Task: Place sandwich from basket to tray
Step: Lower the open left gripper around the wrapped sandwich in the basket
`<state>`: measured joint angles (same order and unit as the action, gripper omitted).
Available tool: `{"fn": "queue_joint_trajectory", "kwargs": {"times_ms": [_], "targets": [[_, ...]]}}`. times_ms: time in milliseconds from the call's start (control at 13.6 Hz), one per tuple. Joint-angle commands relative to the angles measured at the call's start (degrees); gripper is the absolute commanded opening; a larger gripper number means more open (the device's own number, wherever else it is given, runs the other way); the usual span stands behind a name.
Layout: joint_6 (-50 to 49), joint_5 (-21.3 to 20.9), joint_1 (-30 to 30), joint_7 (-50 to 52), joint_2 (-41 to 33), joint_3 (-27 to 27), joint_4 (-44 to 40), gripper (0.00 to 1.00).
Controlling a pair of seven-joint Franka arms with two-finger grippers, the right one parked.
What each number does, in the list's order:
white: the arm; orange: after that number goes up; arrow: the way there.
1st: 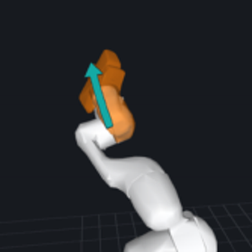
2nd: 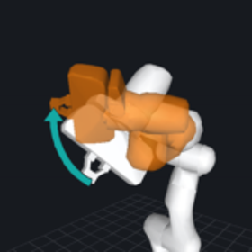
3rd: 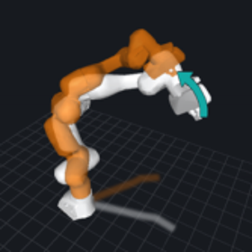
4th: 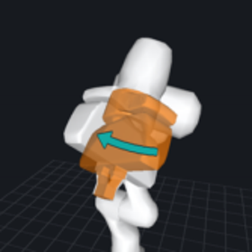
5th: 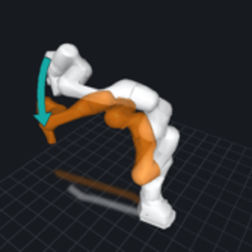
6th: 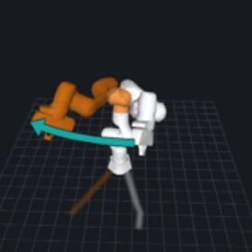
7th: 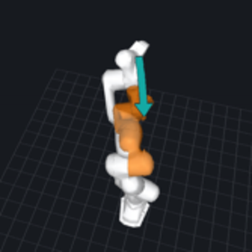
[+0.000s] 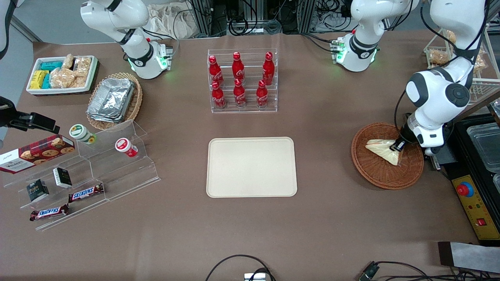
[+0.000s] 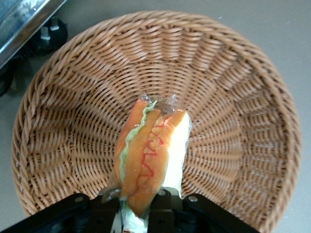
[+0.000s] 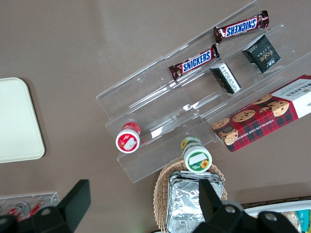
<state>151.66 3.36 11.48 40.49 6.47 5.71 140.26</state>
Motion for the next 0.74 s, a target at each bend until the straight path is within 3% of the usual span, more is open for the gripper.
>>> {"fn": "queue_joint_trajectory", "kwargs": {"times_ms": [0,442,663], "targets": [[-4.68,-0.63,-0.15,-1.11,-3.74,0.44,-1.38,0.15],[-20.52,-1.59,-0.32,-13.14,-7.26,5.09,-10.88,0.18],[-20.79,-8.09,-0.32,-14.91,-7.70,10.88,-12.29,0.20]]}}
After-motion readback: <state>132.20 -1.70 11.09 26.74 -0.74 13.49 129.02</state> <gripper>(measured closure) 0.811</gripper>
